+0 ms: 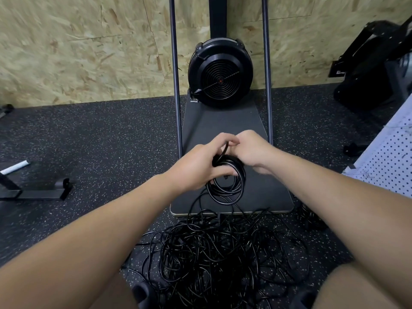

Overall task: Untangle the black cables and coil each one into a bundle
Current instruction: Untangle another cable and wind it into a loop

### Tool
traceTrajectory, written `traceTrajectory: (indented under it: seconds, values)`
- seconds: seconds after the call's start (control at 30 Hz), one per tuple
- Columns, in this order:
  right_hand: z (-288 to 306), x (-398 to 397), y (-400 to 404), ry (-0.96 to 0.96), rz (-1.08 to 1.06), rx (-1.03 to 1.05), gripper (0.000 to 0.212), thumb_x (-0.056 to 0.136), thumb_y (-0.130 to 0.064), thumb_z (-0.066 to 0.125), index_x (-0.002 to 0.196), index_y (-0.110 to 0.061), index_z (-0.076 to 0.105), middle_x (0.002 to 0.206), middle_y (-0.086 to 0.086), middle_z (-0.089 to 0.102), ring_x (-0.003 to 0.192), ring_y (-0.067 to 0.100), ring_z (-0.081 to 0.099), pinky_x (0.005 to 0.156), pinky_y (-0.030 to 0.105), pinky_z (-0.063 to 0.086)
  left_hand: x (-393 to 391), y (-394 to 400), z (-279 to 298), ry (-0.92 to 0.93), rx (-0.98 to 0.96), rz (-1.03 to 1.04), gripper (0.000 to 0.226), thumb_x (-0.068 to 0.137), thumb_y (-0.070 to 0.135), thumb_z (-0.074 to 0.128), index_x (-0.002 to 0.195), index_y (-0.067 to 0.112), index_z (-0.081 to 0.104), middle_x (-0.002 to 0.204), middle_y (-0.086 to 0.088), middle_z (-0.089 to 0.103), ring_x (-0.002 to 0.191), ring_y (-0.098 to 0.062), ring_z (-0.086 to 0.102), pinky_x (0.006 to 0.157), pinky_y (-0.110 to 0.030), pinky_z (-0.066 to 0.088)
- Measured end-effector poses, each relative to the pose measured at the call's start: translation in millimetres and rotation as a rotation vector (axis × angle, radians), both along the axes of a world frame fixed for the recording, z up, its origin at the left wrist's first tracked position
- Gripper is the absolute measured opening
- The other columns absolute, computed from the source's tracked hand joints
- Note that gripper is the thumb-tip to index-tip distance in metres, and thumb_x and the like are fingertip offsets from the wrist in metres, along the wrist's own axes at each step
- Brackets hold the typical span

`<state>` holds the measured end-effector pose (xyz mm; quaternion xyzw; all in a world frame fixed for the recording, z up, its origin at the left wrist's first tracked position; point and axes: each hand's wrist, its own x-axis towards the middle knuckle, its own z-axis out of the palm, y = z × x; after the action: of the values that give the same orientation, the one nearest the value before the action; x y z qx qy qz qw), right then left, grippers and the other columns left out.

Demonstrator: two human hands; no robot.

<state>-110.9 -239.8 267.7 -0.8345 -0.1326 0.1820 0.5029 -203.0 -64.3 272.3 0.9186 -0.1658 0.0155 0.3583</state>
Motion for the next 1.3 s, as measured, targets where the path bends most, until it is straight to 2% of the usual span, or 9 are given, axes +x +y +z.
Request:
traceTrajectory:
  seconds: [0.13, 0.33, 0.53, 0.67, 0.8, 0.87, 1.03, 1.17, 1.3]
  values:
    - [9, 4, -5, 0.277, -0.018, 0.126, 0.015, 0.105, -0.009, 0.07, 0.112, 0.002, 0.078, 0.099, 0.016, 0.084, 0.071, 0.019, 0.077, 0.061, 0.03, 0.064, 1, 4, 2, -0.061, 0.0, 0.015, 0.058, 0.096, 0.044, 0.082, 0.143, 0.032, 0.051, 0.095, 0.009, 0.071, 0.08, -0.018, 0.065, 0.085, -0.043, 0.056]
    - [6, 8, -13, 0.336, 0.085, 0.057, 0.011, 0.095, -0.003, 0.073, 0.102, -0.003, 0.081, 0.094, 0.016, 0.083, 0.082, 0.023, 0.074, 0.073, 0.029, 0.064, 1, 7, 7, -0.109, 0.008, 0.015, 0.049, 0.104, 0.038, 0.074, 0.148, 0.023, 0.058, 0.095, 0.032, 0.066, 0.083, 0.003, 0.061, 0.079, -0.017, 0.043]
    - [6, 17, -29, 0.253, 0.267, 0.013, 0.032, 0.095, -0.018, 0.081, 0.103, 0.012, 0.076, 0.093, 0.017, 0.069, 0.079, 0.017, 0.054, 0.074, 0.027, 0.048, 2, 13, 11, -0.121, -0.017, 0.024, 0.039, 0.106, 0.031, 0.071, 0.144, 0.021, 0.066, 0.122, 0.014, 0.077, 0.115, -0.004, 0.071, 0.107, -0.029, 0.051]
    - [8, 6, -28, 0.296, 0.356, -0.013, 0.027, 0.105, -0.027, 0.07, 0.104, -0.001, 0.077, 0.093, 0.015, 0.077, 0.077, 0.016, 0.062, 0.08, 0.034, 0.046, 3, 13, 9, -0.14, 0.007, 0.077, 0.026, 0.108, 0.031, 0.069, 0.131, 0.02, 0.073, 0.117, 0.013, 0.079, 0.111, -0.004, 0.072, 0.102, -0.028, 0.052]
    - [9, 0, -22, 0.419, 0.315, 0.138, 0.074, 0.109, -0.067, 0.048, 0.131, 0.001, 0.068, 0.127, 0.031, 0.072, 0.11, 0.037, 0.062, 0.104, 0.046, 0.052, 9, 16, 7, -0.18, 0.057, 0.193, 0.019, 0.108, 0.033, 0.067, 0.116, 0.017, 0.075, 0.094, 0.011, 0.077, 0.087, -0.01, 0.069, 0.084, -0.033, 0.053]
    - [10, -4, -18, 0.381, 0.332, 0.131, 0.094, 0.096, -0.084, 0.052, 0.131, 0.001, 0.073, 0.13, 0.025, 0.074, 0.113, 0.031, 0.066, 0.111, 0.045, 0.051, 13, 20, 5, -0.162, 0.086, 0.255, 0.02, 0.108, 0.035, 0.065, 0.112, 0.017, 0.073, 0.089, 0.008, 0.075, 0.083, -0.017, 0.067, 0.08, -0.038, 0.052]
    - [13, -21, -12, 0.136, 0.479, 0.068, 0.023, 0.101, -0.038, 0.079, 0.112, -0.02, 0.071, 0.102, -0.01, 0.075, 0.092, 0.0, 0.066, 0.093, 0.026, 0.046, 19, 27, 2, -0.132, 0.12, 0.347, 0.022, 0.108, 0.037, 0.064, 0.111, 0.017, 0.071, 0.09, 0.0, 0.075, 0.084, -0.025, 0.067, 0.076, -0.038, 0.05]
    - [13, -30, -2, -0.098, 0.401, -0.101, 0.089, 0.071, -0.059, 0.098, 0.142, -0.034, 0.05, 0.12, -0.009, 0.073, 0.109, 0.006, 0.071, 0.096, 0.036, 0.057, 22, 29, -1, -0.11, 0.107, 0.419, 0.025, 0.108, 0.039, 0.064, 0.103, 0.015, 0.071, 0.085, 0.002, 0.071, 0.083, -0.024, 0.065, 0.074, -0.036, 0.047]
    - [12, -31, 5, -0.331, 0.211, -0.198, 0.04, 0.096, -0.066, 0.068, 0.108, -0.028, 0.067, 0.095, -0.008, 0.075, 0.092, 0.016, 0.069, 0.087, 0.043, 0.055, 24, 27, -4, -0.061, -0.03, 0.406, 0.029, 0.106, 0.042, 0.068, 0.093, 0.016, 0.073, 0.075, 0.004, 0.071, 0.069, -0.016, 0.061, 0.064, -0.032, 0.044]
